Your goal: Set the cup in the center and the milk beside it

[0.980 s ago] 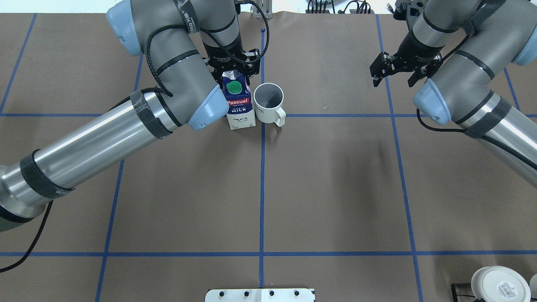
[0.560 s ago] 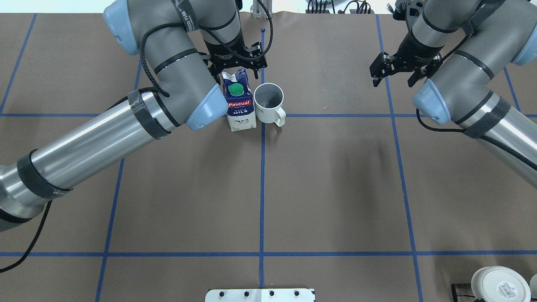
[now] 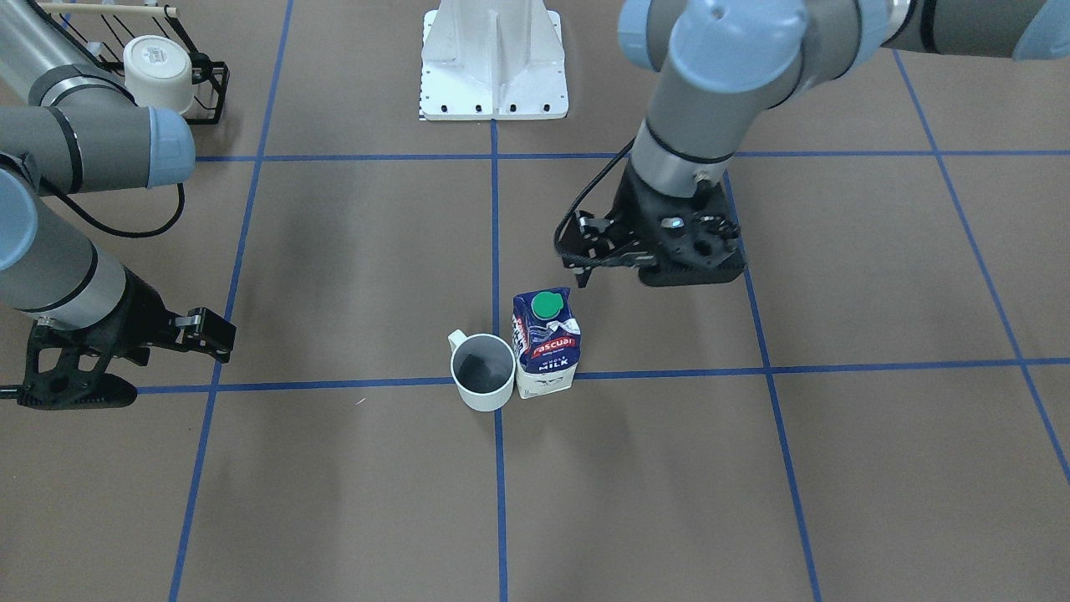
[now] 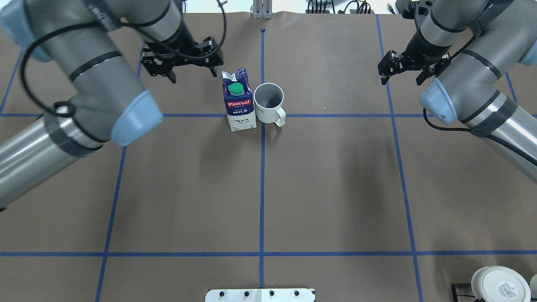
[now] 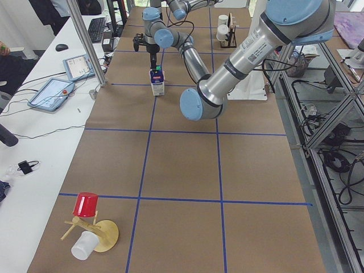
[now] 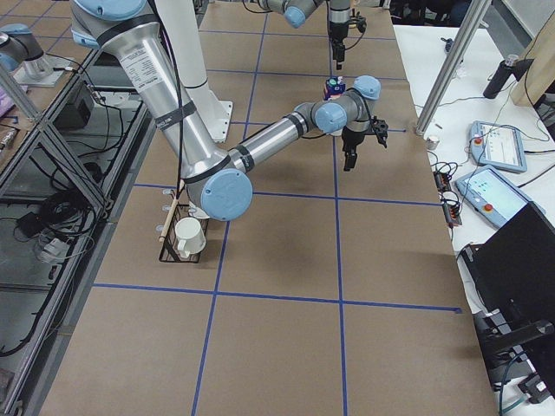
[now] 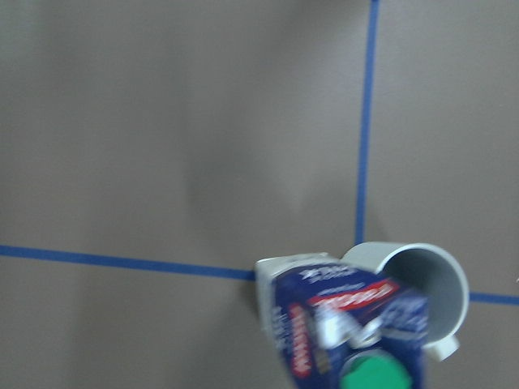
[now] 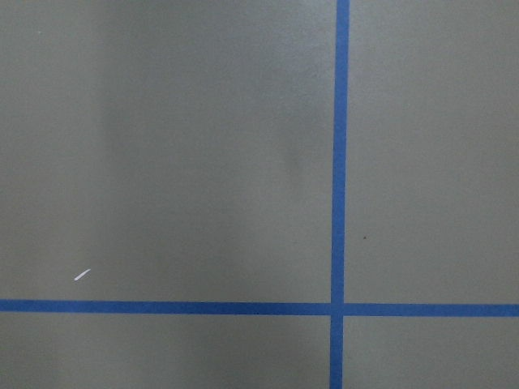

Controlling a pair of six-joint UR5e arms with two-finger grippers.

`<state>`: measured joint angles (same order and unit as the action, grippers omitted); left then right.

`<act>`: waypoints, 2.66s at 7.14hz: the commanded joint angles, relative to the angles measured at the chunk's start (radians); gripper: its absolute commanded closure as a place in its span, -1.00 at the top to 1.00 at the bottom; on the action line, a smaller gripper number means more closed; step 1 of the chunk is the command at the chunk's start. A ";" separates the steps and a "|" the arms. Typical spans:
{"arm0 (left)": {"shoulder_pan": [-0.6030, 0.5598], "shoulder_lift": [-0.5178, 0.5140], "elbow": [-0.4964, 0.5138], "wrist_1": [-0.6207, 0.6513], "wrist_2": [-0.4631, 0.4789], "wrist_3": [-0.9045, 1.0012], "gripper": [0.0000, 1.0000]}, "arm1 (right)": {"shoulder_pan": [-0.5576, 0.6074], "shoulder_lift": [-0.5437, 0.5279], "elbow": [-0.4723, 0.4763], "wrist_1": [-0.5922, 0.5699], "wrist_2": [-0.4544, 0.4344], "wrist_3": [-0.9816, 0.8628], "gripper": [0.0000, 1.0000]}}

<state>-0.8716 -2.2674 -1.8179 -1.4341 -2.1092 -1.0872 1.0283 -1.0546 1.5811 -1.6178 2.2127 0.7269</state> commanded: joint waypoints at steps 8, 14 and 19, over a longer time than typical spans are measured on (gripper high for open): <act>-0.439 0.640 0.021 -0.250 -0.055 0.612 0.96 | 0.418 -0.309 -0.073 0.049 0.106 -0.521 1.00; -0.688 0.732 0.221 -0.243 -0.203 0.935 0.96 | 0.519 -0.487 -0.069 0.038 0.183 -0.635 1.00; -0.721 0.736 0.221 -0.216 -0.224 0.935 0.96 | 0.573 -0.504 -0.061 0.029 0.183 -0.636 1.00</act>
<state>-1.5919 -1.5298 -1.5977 -1.6526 -2.3325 -0.1519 1.5877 -1.5621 1.5173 -1.5842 2.3960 0.0907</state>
